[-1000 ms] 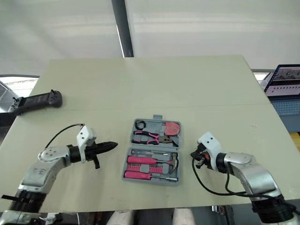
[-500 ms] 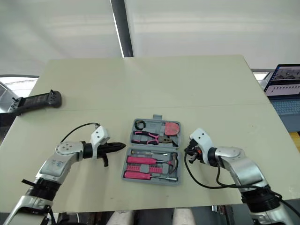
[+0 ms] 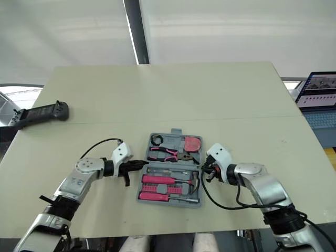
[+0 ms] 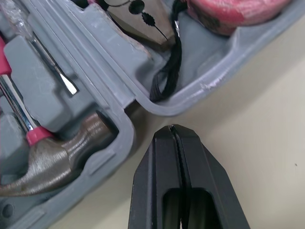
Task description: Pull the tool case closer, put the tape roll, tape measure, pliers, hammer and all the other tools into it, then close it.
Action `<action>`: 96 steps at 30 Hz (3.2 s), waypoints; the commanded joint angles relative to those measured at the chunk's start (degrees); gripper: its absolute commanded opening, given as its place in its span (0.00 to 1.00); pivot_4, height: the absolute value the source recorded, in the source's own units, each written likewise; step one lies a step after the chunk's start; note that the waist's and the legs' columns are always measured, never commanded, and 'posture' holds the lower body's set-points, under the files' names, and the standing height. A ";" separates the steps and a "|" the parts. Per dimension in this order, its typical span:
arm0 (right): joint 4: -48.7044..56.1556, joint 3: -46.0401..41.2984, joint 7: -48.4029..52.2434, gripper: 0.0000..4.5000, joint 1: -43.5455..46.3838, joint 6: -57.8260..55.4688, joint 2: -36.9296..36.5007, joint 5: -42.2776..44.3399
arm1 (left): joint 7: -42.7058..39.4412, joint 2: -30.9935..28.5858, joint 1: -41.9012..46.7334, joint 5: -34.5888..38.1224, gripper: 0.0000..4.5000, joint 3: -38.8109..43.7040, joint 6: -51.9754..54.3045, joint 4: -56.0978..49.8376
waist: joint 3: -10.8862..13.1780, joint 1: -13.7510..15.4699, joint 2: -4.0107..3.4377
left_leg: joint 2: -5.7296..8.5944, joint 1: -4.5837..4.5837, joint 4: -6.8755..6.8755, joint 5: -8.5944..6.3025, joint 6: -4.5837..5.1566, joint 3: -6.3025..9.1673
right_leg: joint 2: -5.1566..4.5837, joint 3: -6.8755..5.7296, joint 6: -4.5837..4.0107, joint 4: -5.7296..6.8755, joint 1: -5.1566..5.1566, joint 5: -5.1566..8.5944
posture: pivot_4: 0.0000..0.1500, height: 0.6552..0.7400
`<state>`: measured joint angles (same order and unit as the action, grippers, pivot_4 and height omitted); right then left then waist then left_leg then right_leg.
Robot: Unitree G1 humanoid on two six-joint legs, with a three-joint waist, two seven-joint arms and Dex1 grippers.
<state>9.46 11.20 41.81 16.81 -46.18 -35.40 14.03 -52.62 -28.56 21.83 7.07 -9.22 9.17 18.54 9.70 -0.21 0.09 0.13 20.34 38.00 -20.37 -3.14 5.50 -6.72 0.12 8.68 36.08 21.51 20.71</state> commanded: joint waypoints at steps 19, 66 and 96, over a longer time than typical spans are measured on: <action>7.23 4.54 7.55 0.01 -1.66 -2.08 -4.79 0.80 | -1.53 -0.82 -10.79 0.55 0.01 -1.81 7.66 -16.45 | -0.03 0.01 -0.02 | 0.01 -0.01 0.00 0.00 0.00 0.07 | -0.01 0.00 0.01 -0.02 -0.02 -0.01 | 1.00 1.00; 12.02 4.67 7.39 0.01 -7.06 -4.92 -7.52 2.00 | -0.03 -4.96 -20.04 1.66 0.01 0.48 14.05 -28.49 | -0.03 0.14 -0.01 | 0.01 -0.01 -0.03 -0.01 0.01 0.10 | -0.01 0.03 0.01 -0.15 -0.03 0.00 | 1.00 1.00; 8.39 -22.58 13.42 0.01 -11.99 -9.65 -13.74 23.40 | -10.30 -10.39 -47.05 14.15 0.01 11.57 -2.29 -51.73 | 0.01 0.50 -0.06 | 0.00 0.00 -0.08 -0.03 0.04 0.01 | -0.03 0.10 0.00 -0.47 -0.18 0.00 | 1.00 1.00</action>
<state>18.00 -9.66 53.92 4.16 -55.49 -48.96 35.55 -62.16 -39.18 -24.47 24.37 4.71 11.45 -34.01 9.70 0.28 0.03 0.13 20.33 37.91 -20.40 -3.10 5.50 -6.75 0.22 8.68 35.59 21.31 20.71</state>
